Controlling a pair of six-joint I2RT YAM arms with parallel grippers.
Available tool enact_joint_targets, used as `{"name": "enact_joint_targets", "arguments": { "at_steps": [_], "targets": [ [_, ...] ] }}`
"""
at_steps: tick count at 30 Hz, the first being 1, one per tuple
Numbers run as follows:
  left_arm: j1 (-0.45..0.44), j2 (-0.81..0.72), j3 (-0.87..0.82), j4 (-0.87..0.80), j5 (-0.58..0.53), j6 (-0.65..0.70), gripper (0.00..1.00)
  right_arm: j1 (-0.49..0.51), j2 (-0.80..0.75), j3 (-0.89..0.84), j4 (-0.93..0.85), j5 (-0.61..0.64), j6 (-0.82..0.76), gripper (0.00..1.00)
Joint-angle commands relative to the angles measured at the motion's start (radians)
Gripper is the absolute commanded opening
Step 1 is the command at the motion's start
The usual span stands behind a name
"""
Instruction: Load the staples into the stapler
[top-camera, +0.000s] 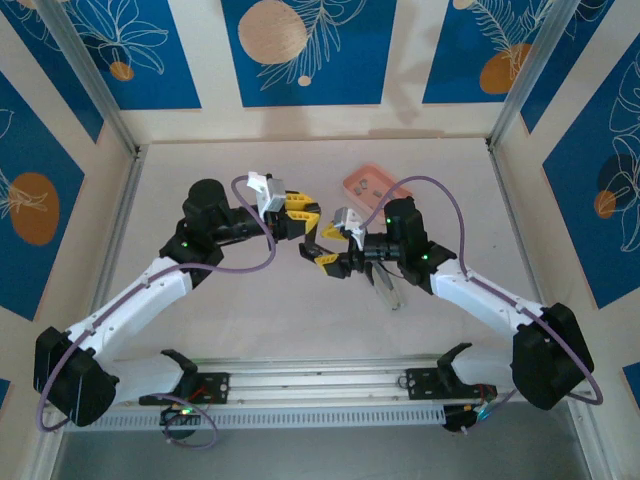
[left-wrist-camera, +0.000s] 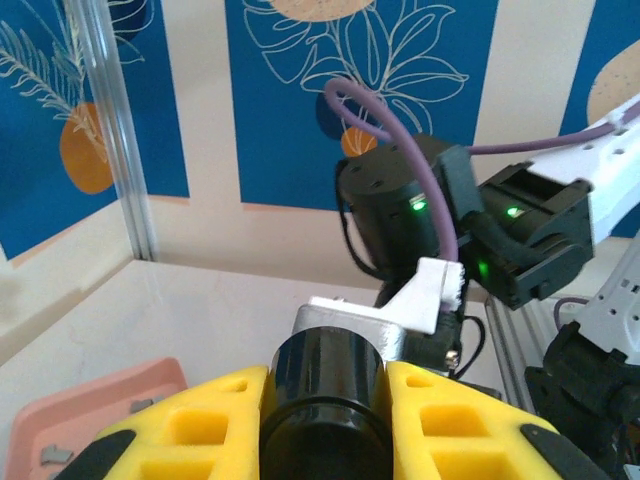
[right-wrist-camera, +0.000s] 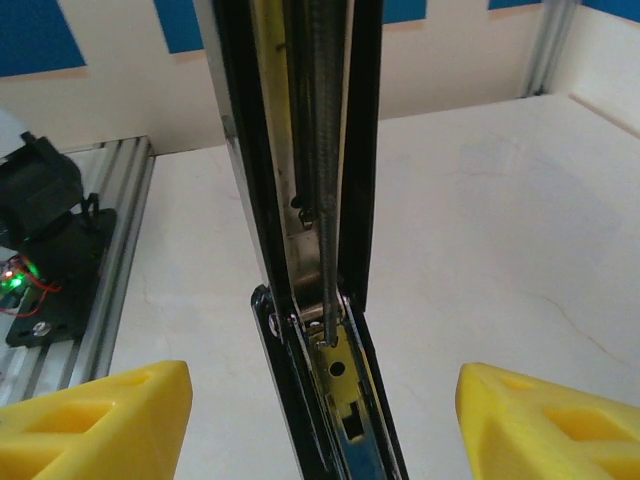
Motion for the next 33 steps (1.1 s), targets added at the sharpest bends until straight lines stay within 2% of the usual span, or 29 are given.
{"name": "enact_joint_targets", "arguments": {
  "at_steps": [1, 6, 9, 15, 16, 18, 20, 21, 22, 24, 25, 28, 30, 33],
  "targets": [
    [0.008, 0.001, 0.031, 0.123, 0.066, -0.031, 0.0, -0.004, 0.031, 0.042, 0.021, -0.107, -0.051, 0.69],
    [0.008, -0.001, 0.031, 0.13, 0.084, -0.039, 0.0, -0.007, 0.071, 0.077, 0.029, -0.141, -0.048, 0.67],
    [0.008, -0.005, 0.026, 0.135, 0.085, -0.043, 0.0, -0.008, 0.096, 0.098, 0.033, -0.166, -0.041, 0.61],
    [0.008, -0.011, 0.021, 0.144, 0.079, -0.055, 0.0, -0.01, 0.13, 0.121, 0.045, -0.193, -0.02, 0.46],
    [0.008, -0.011, 0.02, 0.147, 0.078, -0.057, 0.0, -0.012, 0.13, 0.119, 0.051, -0.195, -0.015, 0.42],
    [0.009, -0.014, 0.013, 0.152, 0.055, -0.06, 0.0, -0.017, 0.128, 0.111, 0.069, -0.184, 0.013, 0.27],
    [0.008, -0.026, -0.003, 0.144, -0.012, -0.058, 0.16, -0.022, 0.114, 0.091, 0.096, -0.138, 0.064, 0.16],
    [0.009, -0.037, -0.012, 0.133, -0.063, -0.053, 0.34, -0.021, 0.101, 0.074, 0.114, -0.097, 0.099, 0.13],
    [0.009, -0.045, -0.023, 0.12, -0.11, -0.052, 0.43, -0.021, 0.091, 0.058, 0.128, -0.047, 0.138, 0.11],
    [0.008, -0.055, -0.034, 0.066, -0.22, -0.061, 0.56, -0.014, 0.077, 0.041, 0.118, 0.065, 0.223, 0.04],
    [0.008, -0.058, -0.035, 0.037, -0.253, -0.058, 0.6, -0.008, 0.072, 0.042, 0.092, 0.11, 0.247, 0.02],
    [0.01, -0.079, -0.055, -0.011, -0.368, -0.071, 0.94, 0.032, 0.06, 0.04, 0.012, 0.261, 0.321, 0.0],
    [0.014, -0.103, -0.08, -0.045, -0.508, -0.1, 1.0, 0.069, 0.048, 0.032, -0.032, 0.384, 0.388, 0.0],
    [0.02, -0.136, -0.108, -0.137, -0.739, -0.132, 1.0, 0.121, 0.055, 0.059, -0.153, 0.6, 0.522, 0.0]
  ]
}}
